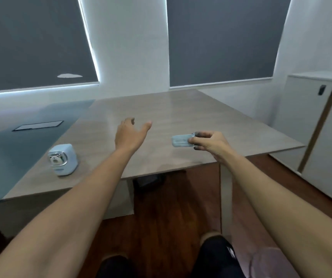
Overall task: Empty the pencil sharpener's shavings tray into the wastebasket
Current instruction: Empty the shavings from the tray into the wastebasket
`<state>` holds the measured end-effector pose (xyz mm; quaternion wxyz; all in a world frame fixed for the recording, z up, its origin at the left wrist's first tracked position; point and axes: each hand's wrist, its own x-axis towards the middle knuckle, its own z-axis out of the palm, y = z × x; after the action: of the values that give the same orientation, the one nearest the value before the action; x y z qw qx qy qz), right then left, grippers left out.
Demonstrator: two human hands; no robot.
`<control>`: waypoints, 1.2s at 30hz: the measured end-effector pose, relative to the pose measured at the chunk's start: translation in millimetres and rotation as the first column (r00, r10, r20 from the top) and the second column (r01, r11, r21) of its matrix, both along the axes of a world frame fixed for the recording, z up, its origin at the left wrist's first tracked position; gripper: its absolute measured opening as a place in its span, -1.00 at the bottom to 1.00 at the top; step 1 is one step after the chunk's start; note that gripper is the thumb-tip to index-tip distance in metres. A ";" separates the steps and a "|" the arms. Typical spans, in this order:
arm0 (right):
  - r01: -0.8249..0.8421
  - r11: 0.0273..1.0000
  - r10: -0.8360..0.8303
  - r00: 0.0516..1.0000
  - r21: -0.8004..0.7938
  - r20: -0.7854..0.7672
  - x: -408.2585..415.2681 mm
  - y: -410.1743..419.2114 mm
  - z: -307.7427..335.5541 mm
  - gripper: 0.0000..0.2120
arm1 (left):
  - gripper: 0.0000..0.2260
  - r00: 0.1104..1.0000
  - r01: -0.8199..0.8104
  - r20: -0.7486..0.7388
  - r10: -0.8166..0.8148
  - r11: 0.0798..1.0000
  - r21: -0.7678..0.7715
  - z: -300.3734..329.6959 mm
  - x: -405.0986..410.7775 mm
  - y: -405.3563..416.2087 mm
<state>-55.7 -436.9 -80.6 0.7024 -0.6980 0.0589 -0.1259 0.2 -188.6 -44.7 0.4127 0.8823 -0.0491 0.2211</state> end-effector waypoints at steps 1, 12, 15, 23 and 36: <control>0.031 0.999 -0.031 1.000 -0.007 0.002 -9.8 -14.8 1.2 -0.56 | -0.31 0.999 0.045 -0.011 -0.045 0.999 -0.016 -1.8 -3.8 -18.2; 0.317 0.945 -0.324 0.942 -0.086 -0.086 -145.4 -184.6 -32.1 -0.56 | -0.50 0.851 0.498 -0.131 -0.508 0.861 -0.103 -49.4 -73.5 -215.3; 0.388 0.914 -0.400 0.910 -0.119 -0.106 -181.3 -214.9 -53.1 -0.60 | -0.58 0.800 0.565 -0.172 -0.575 0.818 -0.108 -74.7 -95.8 -258.5; 0.452 0.881 -0.473 0.835 -0.140 -0.280 -243.1 -257.8 -163.2 -0.58 | -0.58 0.649 0.669 -0.425 -0.631 0.740 -0.076 -199.3 -135.6 -324.3; 0.515 0.842 -0.500 0.630 -0.162 -0.595 -277.1 -273.4 -364.0 -0.63 | -0.48 0.378 0.544 -0.880 -0.290 0.838 -0.042 -410.6 -182.8 -350.5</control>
<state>-332.8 -710.4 -444.6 0.5876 -0.6463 0.4797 -0.0830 -182.6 -539.2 -455.3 0.3059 0.8736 -0.0879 -0.3680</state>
